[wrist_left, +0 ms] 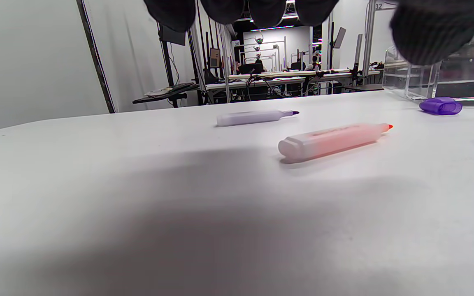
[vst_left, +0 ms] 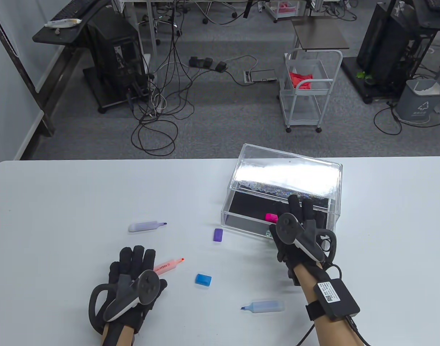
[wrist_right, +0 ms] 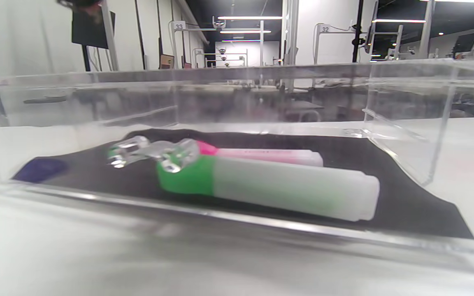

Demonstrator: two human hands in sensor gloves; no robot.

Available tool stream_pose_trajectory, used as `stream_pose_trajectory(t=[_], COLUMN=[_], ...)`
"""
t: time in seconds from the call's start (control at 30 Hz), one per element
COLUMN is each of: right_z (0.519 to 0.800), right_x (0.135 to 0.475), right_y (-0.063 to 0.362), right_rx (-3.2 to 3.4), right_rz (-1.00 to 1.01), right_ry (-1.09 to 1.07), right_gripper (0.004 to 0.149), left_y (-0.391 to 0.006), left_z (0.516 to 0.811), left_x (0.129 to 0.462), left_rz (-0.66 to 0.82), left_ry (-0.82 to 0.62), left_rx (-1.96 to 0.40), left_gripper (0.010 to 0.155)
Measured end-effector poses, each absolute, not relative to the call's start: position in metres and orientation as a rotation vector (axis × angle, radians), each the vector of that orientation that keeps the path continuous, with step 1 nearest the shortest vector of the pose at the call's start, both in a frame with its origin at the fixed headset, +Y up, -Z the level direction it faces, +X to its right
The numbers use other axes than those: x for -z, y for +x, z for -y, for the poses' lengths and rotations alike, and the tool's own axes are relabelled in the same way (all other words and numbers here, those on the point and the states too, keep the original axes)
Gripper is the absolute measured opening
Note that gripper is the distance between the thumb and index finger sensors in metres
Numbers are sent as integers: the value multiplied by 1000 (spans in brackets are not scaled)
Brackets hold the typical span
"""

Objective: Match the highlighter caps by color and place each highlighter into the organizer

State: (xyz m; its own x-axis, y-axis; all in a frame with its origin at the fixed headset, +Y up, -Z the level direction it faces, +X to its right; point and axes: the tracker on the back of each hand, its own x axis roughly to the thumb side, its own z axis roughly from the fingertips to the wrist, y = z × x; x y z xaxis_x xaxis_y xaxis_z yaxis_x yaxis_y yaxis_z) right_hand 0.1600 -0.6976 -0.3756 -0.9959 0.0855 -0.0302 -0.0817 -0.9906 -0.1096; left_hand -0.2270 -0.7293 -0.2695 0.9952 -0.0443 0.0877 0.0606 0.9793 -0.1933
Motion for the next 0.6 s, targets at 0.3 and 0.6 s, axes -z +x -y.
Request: stream_pose_trajectory(t=[0.3,0.6], right_z=[691,690], right_x=[331,293], right_y=[129,117], right_rx=[-3010,-3016], right_rz=[171,166], right_ry=[45,90], right_gripper=[70,70], left_y=[-225,-222], left_z=[731,732], left_x=[270,273], left_rz=[90,105], left_ry=[-217,-230], left_rx=[36,44], left_gripper=[88,89])
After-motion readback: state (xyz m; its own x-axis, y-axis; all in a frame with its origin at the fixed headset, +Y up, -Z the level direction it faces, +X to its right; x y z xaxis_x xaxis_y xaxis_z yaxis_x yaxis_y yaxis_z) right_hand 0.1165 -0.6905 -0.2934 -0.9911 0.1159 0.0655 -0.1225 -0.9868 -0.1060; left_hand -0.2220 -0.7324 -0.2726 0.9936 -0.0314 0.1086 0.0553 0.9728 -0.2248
